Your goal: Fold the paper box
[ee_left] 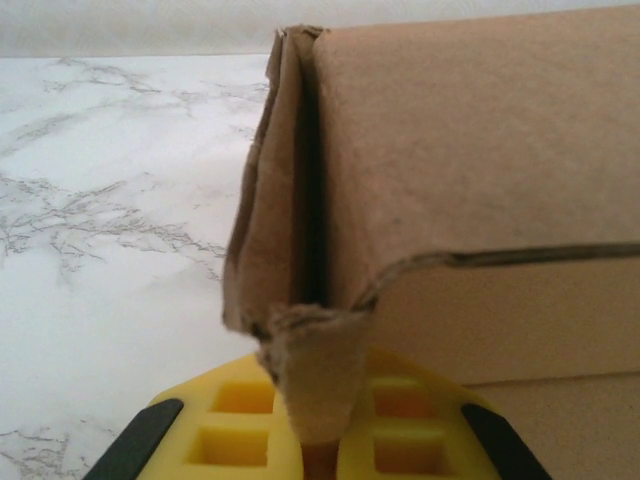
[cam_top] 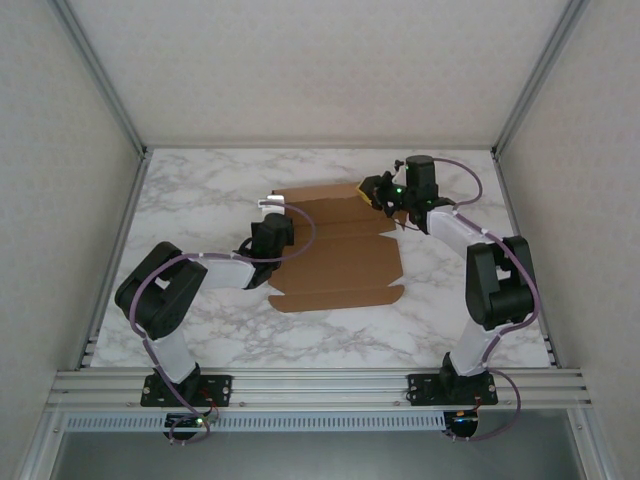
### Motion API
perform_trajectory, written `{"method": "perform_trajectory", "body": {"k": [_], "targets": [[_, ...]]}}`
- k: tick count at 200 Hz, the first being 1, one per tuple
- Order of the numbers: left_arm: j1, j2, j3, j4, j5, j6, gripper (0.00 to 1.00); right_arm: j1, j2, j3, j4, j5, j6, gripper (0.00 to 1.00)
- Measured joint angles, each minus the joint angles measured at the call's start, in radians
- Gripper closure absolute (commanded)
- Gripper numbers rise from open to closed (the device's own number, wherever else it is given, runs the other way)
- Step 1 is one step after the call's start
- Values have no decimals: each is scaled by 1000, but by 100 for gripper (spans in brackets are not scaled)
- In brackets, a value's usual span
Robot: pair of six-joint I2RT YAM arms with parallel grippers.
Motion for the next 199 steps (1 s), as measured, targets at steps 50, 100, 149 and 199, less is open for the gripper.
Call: {"method": "perform_trajectory", "body": {"k": [50, 100, 149, 199], "targets": [[1, 0, 1, -5, -10, -3, 100, -12, -34, 0, -144, 123, -82, 26], [1, 0, 10, -26, -23, -16, 100, -14, -269, -24, -361, 428, -258, 60], [2, 0, 29, -61, -24, -30, 100, 13, -408, -182, -404, 561, -331, 100], [1, 0, 34, -71, -24, -42, 100, 97, -221, -183, -425, 565, -333, 100]]}}
